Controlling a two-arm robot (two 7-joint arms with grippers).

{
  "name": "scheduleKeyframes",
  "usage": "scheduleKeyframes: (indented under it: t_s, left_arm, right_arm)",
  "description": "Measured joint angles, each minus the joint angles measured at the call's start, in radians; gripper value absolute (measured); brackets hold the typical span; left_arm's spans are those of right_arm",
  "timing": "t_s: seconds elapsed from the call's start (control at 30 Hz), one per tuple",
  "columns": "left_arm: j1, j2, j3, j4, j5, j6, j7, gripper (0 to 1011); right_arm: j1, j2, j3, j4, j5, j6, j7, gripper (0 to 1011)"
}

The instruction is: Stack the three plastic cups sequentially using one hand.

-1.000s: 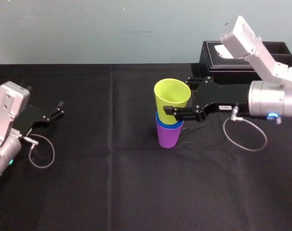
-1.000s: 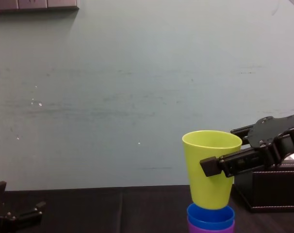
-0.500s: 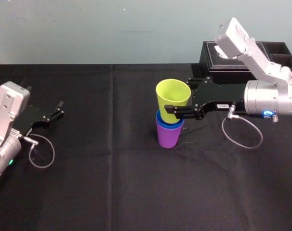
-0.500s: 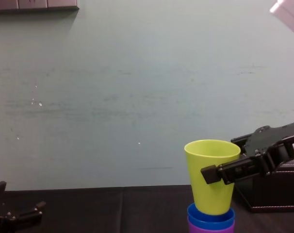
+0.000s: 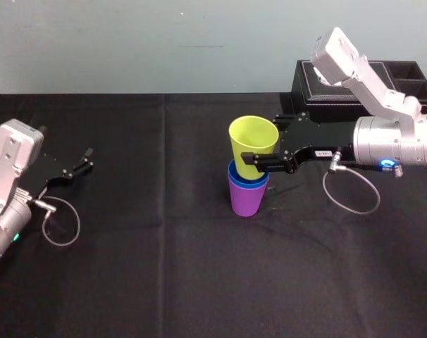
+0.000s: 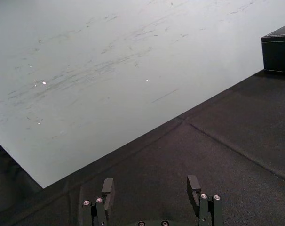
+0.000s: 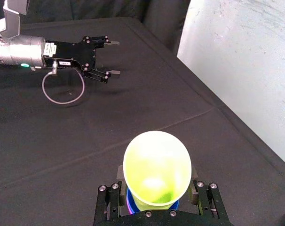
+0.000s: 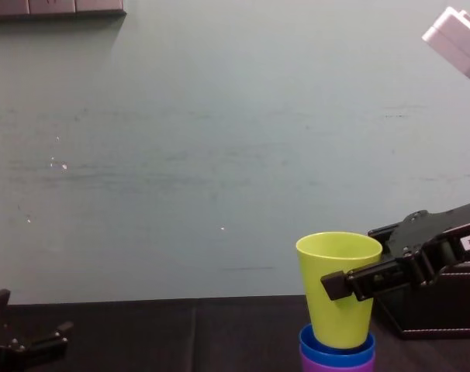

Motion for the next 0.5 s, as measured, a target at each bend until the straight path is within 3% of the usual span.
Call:
scheduleKeyframes:
  t_s: [0.5]
  left_arm:
    - [0.0, 0.0, 0.0, 0.0, 0.0, 0.0, 0.0, 1011]
  right_arm:
    - [0.003, -0.029, -0.008, 0.068, -0.001, -0.027, 0.013, 734]
